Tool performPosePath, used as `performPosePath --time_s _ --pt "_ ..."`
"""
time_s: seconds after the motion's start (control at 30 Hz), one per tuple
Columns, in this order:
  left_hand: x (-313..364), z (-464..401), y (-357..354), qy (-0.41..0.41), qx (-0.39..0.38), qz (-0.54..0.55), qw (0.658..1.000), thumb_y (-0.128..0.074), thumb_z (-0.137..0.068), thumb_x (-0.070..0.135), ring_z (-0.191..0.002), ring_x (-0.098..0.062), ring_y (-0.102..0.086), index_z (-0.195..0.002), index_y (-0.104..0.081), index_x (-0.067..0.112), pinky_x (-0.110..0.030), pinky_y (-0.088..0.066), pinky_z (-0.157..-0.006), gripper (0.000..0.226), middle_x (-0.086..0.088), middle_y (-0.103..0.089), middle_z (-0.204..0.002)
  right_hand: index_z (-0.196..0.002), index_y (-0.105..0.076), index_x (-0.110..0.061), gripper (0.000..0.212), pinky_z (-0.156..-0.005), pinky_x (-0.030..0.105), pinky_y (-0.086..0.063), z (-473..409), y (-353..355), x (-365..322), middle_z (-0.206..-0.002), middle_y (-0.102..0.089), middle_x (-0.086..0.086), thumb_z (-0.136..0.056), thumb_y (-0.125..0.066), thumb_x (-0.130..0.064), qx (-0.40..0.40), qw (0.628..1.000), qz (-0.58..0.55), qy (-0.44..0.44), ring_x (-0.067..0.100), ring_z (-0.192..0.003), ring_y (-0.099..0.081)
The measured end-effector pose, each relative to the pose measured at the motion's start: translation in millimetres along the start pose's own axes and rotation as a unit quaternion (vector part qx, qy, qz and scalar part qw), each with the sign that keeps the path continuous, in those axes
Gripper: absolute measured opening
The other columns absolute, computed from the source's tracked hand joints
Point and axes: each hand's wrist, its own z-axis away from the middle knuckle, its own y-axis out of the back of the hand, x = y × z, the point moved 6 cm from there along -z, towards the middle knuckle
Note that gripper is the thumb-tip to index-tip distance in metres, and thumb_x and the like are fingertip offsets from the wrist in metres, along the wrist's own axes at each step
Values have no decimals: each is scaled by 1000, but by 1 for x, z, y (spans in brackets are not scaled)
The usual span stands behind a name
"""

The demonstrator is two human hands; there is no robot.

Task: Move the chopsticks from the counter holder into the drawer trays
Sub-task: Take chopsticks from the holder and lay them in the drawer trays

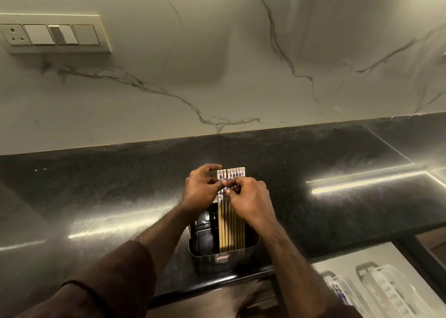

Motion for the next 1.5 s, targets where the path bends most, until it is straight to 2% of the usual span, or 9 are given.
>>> performPosePath --time_s 0.27,0.43,0.67,0.83,0.97,1.17,1.23,1.37,1.5 --pt "14 3 10 -37 20 -13 999 -74 -82 5 -83 -12 -75 -121 -61 18 -27 -61 -74 43 -7 -76 -93 -117 -63 -22 27 -70 15 -46 -1 -13 6 -105 -69 -5 -90 -65 -24 -65 998 -3 -15 1 -82 -61" --pt "48 12 18 -81 28 -20 996 -73 -82 5 -82 -10 -75 -123 -61 19 -23 -59 -72 45 -5 -76 -92 -110 -65 -25 23 -78 25 -56 2 -16 8 -96 -70 -4 -88 -68 -28 -103 992 -63 -20 4 -82 -67" --pt "112 38 40 -119 17 16 993 -72 -81 5 -86 -12 -75 -125 -58 21 -24 -60 -76 49 -5 -77 -93 -102 -68 -26 13 -79 29 -58 23 8 -20 -91 -74 -5 -90 -66 -23 -120 961 -248 6 3 -83 -71" --pt "156 68 54 -146 13 81 986 -73 -78 0 -85 -18 -76 -122 -60 19 -27 -60 -72 49 -6 -78 -89 -104 -68 -17 14 -85 38 -57 59 39 -43 -94 -77 0 -94 -60 -21 -129 937 -323 34 14 -88 -73" --pt "173 99 60 -158 -4 111 981 -75 -76 0 -87 -24 -75 -121 -62 17 -37 -60 -78 50 -12 -77 -92 -108 -68 -12 18 -86 44 -57 108 50 -47 -97 -76 7 -94 -59 -20 -137 930 -339 31 23 -91 -73" --pt "176 145 51 -149 -28 155 976 -75 -75 -3 -80 -22 -76 -117 -64 13 -28 -61 -65 45 -7 -78 -83 -111 -66 -8 21 -77 37 -60 186 55 -34 -98 -74 14 -95 -58 -17 -163 922 -351 -10 25 -89 -73" --pt "174 159 38 -140 -36 159 977 -76 -75 -3 -81 -23 -76 -118 -65 11 -31 -61 -69 46 -9 -78 -84 -111 -66 -10 20 -69 32 -59 212 62 -26 -97 -74 14 -95 -57 -20 -163 920 -356 -25 25 -87 -73" --pt "178 186 3 -132 -58 154 978 -75 -77 0 -85 -22 -76 -118 -64 14 -38 -60 -79 45 -10 -78 -90 -106 -67 -15 19 -68 40 -60 254 87 -5 -96 -74 15 -95 -59 -28 -148 925 -346 -49 30 -85 -73" --pt "188 210 -41 -123 -73 172 975 -75 -78 2 -86 -21 -76 -103 -68 20 -38 -60 -81 32 -8 -78 -90 -99 -71 -15 15 -68 40 -60 285 124 19 -94 -73 18 -95 -60 -25 -115 925 -354 -79 32 -84 -72"
